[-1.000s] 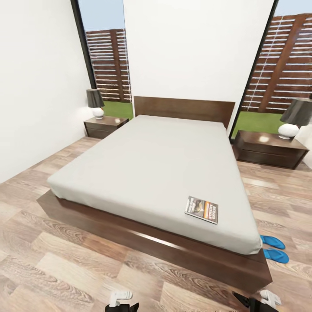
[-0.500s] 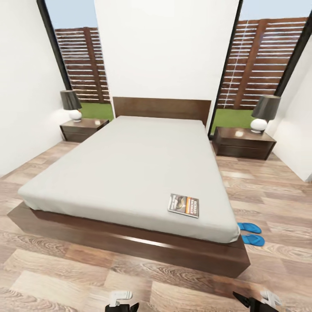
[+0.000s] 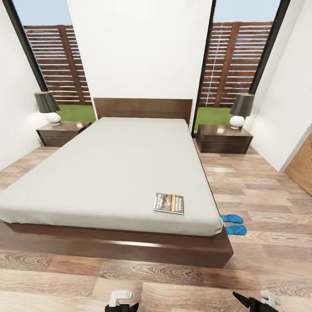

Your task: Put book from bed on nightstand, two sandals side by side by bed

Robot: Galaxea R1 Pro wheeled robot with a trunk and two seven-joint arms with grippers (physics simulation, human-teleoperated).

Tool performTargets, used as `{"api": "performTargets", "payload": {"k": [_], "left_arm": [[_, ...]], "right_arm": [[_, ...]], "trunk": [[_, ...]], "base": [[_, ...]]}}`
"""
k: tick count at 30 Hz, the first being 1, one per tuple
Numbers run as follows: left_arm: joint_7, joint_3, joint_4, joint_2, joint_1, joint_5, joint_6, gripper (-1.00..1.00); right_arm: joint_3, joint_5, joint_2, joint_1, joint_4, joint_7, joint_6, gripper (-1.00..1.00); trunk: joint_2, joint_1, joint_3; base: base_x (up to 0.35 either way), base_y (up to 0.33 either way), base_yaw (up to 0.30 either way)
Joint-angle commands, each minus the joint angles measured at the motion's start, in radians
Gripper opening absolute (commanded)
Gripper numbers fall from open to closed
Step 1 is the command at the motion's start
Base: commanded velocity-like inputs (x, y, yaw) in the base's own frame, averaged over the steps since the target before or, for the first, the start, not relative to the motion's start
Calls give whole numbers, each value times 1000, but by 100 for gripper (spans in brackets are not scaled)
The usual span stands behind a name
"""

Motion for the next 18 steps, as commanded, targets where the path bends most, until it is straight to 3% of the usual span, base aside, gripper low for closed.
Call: {"api": "performTargets", "payload": {"k": [1, 9, 18], "left_arm": [[-4, -8, 2, -1, -1, 9, -4, 100], [-4, -8, 2, 0, -1, 9, -4, 100], [-4, -8, 2, -1, -1, 9, -4, 100]], "right_arm": [[-2, 0, 0, -1, 2, 3, -2, 100], [-2, 0, 0, -1, 2, 3, -2, 100], [-2, 0, -1, -1, 2, 3, -2, 100]], "trunk": [[0, 0, -1], [0, 0, -1], [0, 0, -1]], "base": [[0, 23, -84], [22, 146, -20], [4, 18, -47]]}}
